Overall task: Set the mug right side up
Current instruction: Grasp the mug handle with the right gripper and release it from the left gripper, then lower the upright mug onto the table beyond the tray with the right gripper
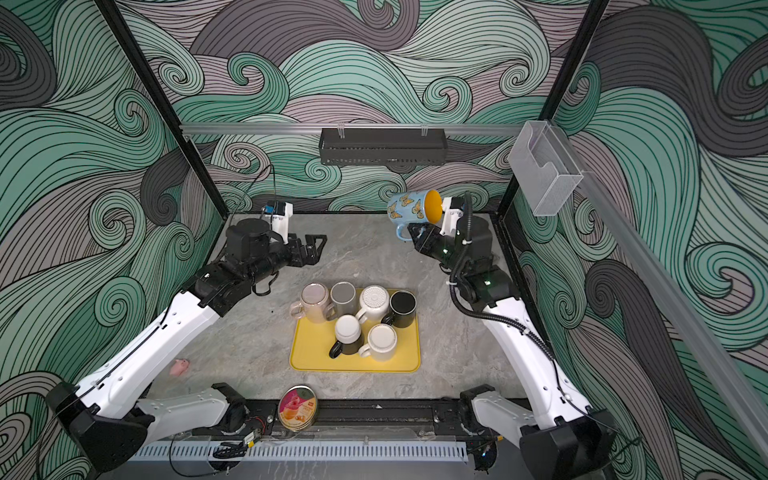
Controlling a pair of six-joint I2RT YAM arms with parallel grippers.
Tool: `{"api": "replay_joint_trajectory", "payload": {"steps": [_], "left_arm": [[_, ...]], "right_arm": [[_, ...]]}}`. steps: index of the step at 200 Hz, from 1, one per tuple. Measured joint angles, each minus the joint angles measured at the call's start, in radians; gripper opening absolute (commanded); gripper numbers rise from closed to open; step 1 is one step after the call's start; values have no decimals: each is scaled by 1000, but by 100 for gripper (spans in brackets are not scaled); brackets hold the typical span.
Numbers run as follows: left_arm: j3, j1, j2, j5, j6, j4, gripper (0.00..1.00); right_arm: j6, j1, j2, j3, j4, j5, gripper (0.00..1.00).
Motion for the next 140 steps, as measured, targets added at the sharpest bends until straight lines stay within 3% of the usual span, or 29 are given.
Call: {"api": "replay_joint_trajectory", "payload": {"steps": [21,55,100,140], "left_arm": [[-22,6,-28,-68,44,-56,98],[-62,10,-19,-82,65,-77,98],[-158,10,-7,27,48,-55,98],[-188,10,7,88,35,-40,97]], "right_arm": [[-103,-14,76,74,-116,105,0],[-227,-28,288,180,-283,241,0],[-337,-34,571,301,-351,312,0],[-384,-34,705,339,-357,338,0]]}}
